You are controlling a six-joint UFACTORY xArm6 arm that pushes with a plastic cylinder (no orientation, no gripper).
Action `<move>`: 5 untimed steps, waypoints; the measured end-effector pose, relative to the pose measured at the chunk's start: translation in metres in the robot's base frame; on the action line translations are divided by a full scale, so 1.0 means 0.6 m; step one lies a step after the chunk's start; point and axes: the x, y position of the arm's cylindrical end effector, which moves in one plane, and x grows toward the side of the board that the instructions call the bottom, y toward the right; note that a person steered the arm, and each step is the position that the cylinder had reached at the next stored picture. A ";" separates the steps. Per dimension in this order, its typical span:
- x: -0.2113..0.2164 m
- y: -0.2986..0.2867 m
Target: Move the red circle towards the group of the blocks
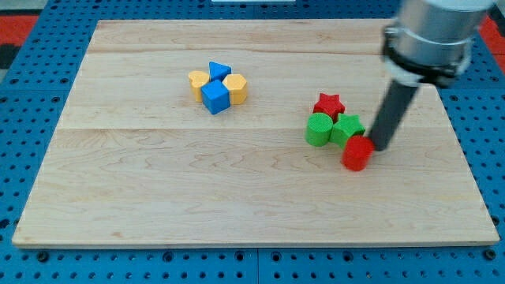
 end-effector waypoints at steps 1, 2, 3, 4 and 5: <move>-0.001 -0.060; 0.012 -0.052; 0.021 0.071; 0.075 0.082; 0.086 -0.003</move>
